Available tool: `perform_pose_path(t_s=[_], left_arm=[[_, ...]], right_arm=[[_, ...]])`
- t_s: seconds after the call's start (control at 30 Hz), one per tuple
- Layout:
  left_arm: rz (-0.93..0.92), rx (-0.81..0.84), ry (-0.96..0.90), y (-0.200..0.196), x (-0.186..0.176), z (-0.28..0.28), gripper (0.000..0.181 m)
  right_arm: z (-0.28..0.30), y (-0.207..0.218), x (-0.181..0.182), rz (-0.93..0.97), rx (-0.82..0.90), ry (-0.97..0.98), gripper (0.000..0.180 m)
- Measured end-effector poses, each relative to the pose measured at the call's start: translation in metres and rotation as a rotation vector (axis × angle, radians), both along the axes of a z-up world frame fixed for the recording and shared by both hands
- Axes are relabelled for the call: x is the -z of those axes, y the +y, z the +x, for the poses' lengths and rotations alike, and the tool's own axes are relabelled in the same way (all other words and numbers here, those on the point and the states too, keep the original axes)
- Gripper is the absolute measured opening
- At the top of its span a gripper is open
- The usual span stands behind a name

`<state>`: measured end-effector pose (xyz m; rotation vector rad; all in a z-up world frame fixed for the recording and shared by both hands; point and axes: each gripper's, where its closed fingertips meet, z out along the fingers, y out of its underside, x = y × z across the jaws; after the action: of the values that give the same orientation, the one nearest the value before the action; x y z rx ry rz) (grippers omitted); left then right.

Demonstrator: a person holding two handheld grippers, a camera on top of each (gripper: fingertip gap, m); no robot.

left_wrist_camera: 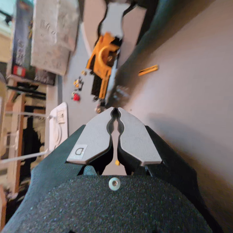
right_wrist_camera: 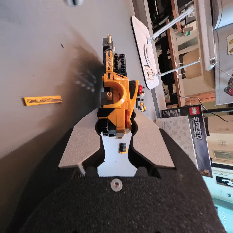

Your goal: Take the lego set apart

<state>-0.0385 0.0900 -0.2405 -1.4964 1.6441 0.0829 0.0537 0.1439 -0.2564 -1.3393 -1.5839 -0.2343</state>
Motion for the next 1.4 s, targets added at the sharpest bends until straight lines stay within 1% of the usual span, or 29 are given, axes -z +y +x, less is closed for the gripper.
perform_pose_path(t_s=[0.07, 0.1, 0.13, 0.17, 0.2, 0.33, 0.5, 0.6, 0.8, 1.1, 1.3, 1.37, 1.4], left_arm=[[0.037, -0.041, -0.008, 0.012, -0.003, -0.006, 0.000], [0.055, -0.046, 0.003, 0.015, -0.003, -0.005, 0.003], [0.074, -0.044, 0.019, 0.019, -0.001, -0.002, 0.012], [0.082, -0.043, 0.034, 0.022, 0.001, 0.000, 0.017], [0.085, -0.036, 0.042, 0.024, 0.003, 0.004, 0.018], [0.108, -0.034, 0.047, 0.031, 0.009, 0.013, 0.014], [0.124, -0.026, 0.048, 0.036, 0.006, 0.015, 0.007], [0.119, -0.024, 0.047, 0.036, 0.006, 0.014, 0.010], [0.172, -0.005, 0.048, 0.038, 0.004, 0.016, 0.009], [0.130, 0.035, 0.039, 0.036, 0.005, 0.015, 0.007], [0.108, 0.038, 0.069, 0.033, 0.006, 0.015, 0.007], [0.075, 0.063, 0.062, 0.022, 0.005, 0.017, 0.006], [0.075, 0.079, 0.053, 0.015, 0.002, 0.017, 0.006]], right_arm=[[-0.003, 0.000, -0.001, -0.005, -0.015, 0.006, 0.044], [-0.004, 0.000, -0.001, -0.003, -0.017, 0.002, 0.044], [-0.004, 0.000, -0.001, -0.003, -0.020, -0.001, 0.044], [-0.005, -0.001, -0.001, -0.002, -0.023, 0.000, 0.044], [-0.005, -0.002, -0.001, -0.003, -0.025, 0.001, 0.044], [-0.008, -0.003, -0.001, 0.002, -0.036, -0.001, 0.044], [-0.007, -0.003, -0.001, 0.018, -0.047, -0.008, 0.044], [-0.006, -0.002, -0.001, 0.011, -0.047, -0.005, 0.044], [-0.008, -0.002, 0.000, -0.003, -0.046, 0.000, 0.044], [-0.009, -0.005, -0.001, 0.024, -0.057, -0.002, 0.044], [-0.006, -0.002, 0.003, 0.061, -0.049, -0.014, 0.044], [-0.002, 0.001, 0.012, 0.030, -0.030, -0.038, 0.044], [-0.003, 0.001, 0.011, 0.042, -0.047, -0.033, 0.045]])
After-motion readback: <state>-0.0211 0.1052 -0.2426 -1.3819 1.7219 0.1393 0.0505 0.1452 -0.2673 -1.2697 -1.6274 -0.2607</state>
